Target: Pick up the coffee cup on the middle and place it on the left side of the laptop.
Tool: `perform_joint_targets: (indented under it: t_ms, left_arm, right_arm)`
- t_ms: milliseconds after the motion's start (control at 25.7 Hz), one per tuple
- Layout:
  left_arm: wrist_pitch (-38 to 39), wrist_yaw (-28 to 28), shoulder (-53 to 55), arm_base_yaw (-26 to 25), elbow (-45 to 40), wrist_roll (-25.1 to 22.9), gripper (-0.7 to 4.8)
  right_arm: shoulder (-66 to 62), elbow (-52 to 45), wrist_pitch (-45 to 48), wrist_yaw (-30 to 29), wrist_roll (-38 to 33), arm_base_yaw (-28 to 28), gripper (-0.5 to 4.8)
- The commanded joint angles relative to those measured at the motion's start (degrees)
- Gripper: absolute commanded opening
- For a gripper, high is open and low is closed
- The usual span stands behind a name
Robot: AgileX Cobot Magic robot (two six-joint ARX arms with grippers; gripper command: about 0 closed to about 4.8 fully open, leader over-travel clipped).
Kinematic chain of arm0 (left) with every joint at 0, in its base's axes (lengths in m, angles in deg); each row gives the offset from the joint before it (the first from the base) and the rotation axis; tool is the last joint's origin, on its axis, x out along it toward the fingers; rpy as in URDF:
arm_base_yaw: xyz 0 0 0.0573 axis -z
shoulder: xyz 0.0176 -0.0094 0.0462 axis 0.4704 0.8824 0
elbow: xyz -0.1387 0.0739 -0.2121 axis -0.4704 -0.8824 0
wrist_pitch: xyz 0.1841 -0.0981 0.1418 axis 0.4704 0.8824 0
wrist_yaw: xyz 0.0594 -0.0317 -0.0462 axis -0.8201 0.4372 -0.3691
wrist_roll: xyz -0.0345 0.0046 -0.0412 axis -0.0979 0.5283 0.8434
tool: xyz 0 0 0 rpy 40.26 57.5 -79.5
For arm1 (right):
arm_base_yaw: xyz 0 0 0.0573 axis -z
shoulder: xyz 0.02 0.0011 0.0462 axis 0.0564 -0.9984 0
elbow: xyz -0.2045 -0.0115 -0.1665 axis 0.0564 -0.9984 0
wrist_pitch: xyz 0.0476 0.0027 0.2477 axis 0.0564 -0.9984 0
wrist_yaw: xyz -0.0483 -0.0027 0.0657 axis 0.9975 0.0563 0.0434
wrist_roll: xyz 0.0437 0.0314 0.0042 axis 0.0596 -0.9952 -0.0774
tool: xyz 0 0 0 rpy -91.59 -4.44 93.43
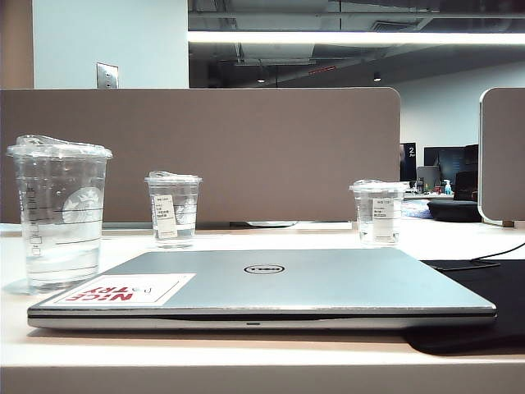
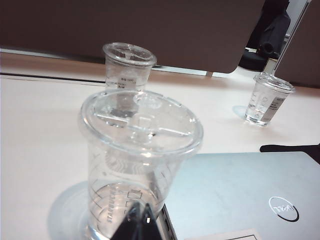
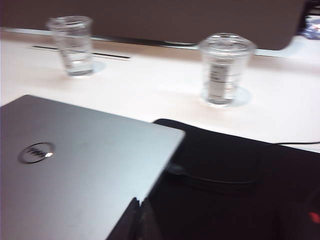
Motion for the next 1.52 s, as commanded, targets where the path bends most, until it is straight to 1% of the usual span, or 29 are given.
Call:
perform_joint_targets:
  t_ms: [39, 78, 117, 273, 312, 350, 389, 428, 701, 857, 973, 1012, 1168, 1324, 1519]
  left_arm:
    - [12.7, -3.8, -11.4, -0.1, 0.2, -0.9, -0.05]
    - [18.4, -5.8, -17.6, -0.1, 0.2, -0.9, -0.05]
    - [21.6, -6.8, -21.0, -0.1, 0.2, -0.9, -0.05]
    - [24.9, -7.9, -21.6, 0.0, 0.3, -1.9, -0.05]
    - [25.7, -8.9, -21.8, 0.0, 0.3, -2.0, -0.05]
    - [26.6, -11.8, -21.8, 0.0, 0.3, -2.8, -0.05]
    - [26.8, -14.4, -21.8, 0.0, 0.2, -4.2, -0.05]
    - [26.7, -15.7, -21.8, 0.0, 0.3, -4.9, -0.05]
    - [26.4, -16.9, -21.8, 0.0, 0.3, -8.7, -0.05]
    - [25.0, -17.5, -21.8, 0.0, 0.3, -8.8, -0.05]
    - [23.5, -20.0, -21.8, -0.1, 0.3, -8.9, -0.05]
    - [23.2, -20.8, -21.8, -0.1, 0.3, -9.2, -0.05]
    - [23.3, -20.9, -21.8, -0.1, 0.3, -10.3, -0.05]
    - [23.1, -21.9, -21.8, -0.1, 0.3, -13.4, -0.05]
    - [22.9, -22.0, -21.8, -0.1, 0.3, -13.5, -0.05]
  right_arm:
    - [0.4, -0.2, 1.0, 0.0, 0.0, 3.9, -0.05]
    - [0.9, -0.2, 1.0, 0.0, 0.0, 5.7, -0.05]
    - [1.3, -0.2, 0.9, 0.0, 0.0, 6.6, -0.05]
    - [4.0, -0.2, 1.1, 0.0, 0.0, 9.9, -0.05]
    - [3.9, -0.2, 1.4, 0.5, 0.0, 10.6, -0.05]
    - [3.9, -0.2, 1.1, 0.6, 0.0, 11.2, -0.05]
    - [3.9, -0.2, 1.0, 0.6, 0.0, 11.5, -0.05]
    - [3.9, -0.2, 1.0, 0.5, 0.0, 11.6, -0.05]
    - [3.9, -0.2, 1.0, 0.5, 0.0, 11.7, -0.05]
    - [3.9, -0.2, 1.0, 0.5, 0.0, 11.7, -0.05]
    - [3.9, -0.2, 1.0, 0.5, 0.0, 12.2, -0.05]
    - [3.9, -0.2, 1.0, 0.5, 0.0, 13.1, -0.05]
    - [3.9, -0.2, 1.0, 0.5, 0.0, 15.5, -0.05]
    - [3.9, -0.2, 1.0, 0.6, 0.0, 16.5, -0.05]
    - [3.9, -0.2, 1.0, 0.5, 0.0, 17.8, -0.05]
